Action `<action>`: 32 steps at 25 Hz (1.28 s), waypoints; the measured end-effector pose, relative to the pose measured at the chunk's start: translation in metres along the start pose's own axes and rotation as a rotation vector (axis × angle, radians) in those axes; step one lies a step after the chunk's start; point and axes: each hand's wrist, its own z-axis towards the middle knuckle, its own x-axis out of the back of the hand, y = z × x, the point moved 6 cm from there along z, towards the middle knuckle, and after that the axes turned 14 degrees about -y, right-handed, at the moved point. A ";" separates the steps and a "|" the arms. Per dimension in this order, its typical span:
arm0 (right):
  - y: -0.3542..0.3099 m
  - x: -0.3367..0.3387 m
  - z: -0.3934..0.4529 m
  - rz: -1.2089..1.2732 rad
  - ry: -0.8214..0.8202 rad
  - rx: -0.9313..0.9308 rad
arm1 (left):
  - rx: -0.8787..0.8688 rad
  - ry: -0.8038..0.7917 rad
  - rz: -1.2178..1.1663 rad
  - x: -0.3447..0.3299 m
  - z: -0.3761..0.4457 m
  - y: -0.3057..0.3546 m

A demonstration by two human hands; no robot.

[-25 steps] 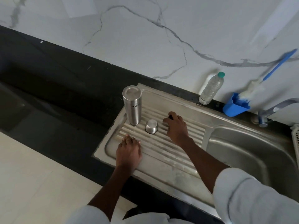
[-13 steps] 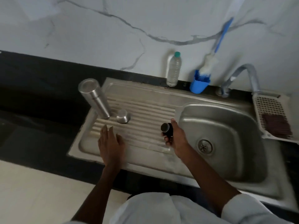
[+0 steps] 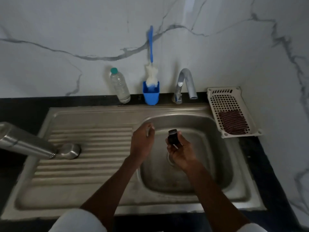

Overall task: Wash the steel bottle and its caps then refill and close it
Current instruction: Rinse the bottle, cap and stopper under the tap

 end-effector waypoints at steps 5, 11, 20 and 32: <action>-0.050 0.017 0.025 -0.340 0.000 0.074 | 0.043 -0.108 -0.043 -0.039 0.083 0.045; -0.090 0.014 0.056 -0.758 0.175 0.239 | 0.023 -0.200 0.014 -0.066 0.161 0.081; -0.078 0.030 0.088 -0.762 0.168 0.203 | -0.019 -0.145 -0.113 -0.078 0.177 0.069; -0.078 0.036 0.084 -0.862 0.139 0.199 | -0.057 -0.220 -0.235 -0.080 0.176 0.060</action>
